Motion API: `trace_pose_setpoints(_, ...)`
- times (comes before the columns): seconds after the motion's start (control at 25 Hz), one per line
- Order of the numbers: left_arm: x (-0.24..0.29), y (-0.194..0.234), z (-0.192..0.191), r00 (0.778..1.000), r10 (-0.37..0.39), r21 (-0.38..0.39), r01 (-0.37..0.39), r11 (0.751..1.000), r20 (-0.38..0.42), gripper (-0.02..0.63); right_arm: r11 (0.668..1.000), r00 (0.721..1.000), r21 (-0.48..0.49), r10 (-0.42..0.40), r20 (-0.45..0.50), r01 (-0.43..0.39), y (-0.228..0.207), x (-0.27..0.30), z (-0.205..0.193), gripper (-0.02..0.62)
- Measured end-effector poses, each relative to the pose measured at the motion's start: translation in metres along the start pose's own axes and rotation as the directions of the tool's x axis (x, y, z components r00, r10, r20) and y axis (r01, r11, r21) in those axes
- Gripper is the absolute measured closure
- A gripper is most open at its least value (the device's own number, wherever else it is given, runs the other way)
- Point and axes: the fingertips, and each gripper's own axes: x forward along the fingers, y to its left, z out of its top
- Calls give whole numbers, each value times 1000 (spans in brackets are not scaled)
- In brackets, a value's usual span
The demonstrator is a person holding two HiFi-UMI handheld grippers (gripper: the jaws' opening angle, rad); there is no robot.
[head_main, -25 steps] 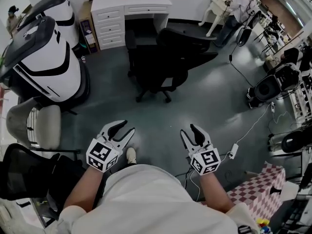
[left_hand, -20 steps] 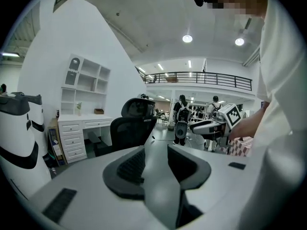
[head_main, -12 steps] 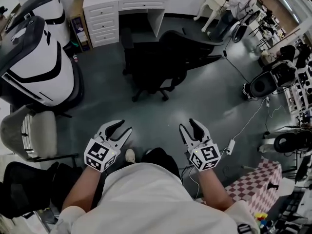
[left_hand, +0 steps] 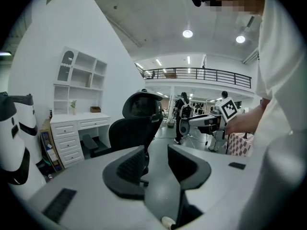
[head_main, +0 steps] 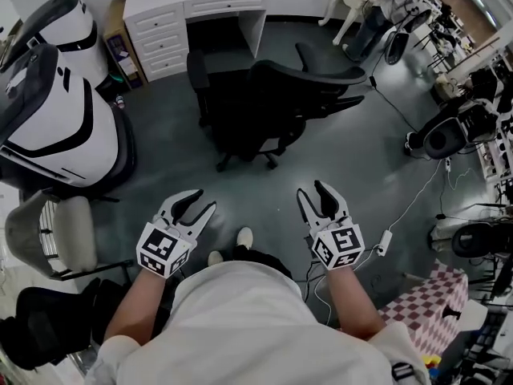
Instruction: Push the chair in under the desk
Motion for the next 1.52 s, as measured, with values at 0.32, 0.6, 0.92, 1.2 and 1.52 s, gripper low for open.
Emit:
trace_pose_setpoints(0.32,57,19,30,999,44,10,-44,999,0,449,1000,999,4,21,27,-21,-59,34,14,413)
trace_pose_setpoints(0.6,87,39,41,997,78,11,-78,997,-3,442,999,999,6,38,6,-38,-86,58,8,403)
trace_pose_setpoints(0.92,115,81,52,997,68,34,-68,997,-20,409,1000,1000,18,-1,8,1,-109,90,27,353)
trace_pose_setpoints(1.2,138,122,59,999,29,66,-27,997,-32,377,996,997,34,-77,3,76,-127,120,42,307)
trace_pose_setpoints(1.52,164,153,59,997,-43,114,50,992,-65,357,986,987,51,-158,-5,158,-139,139,53,282)
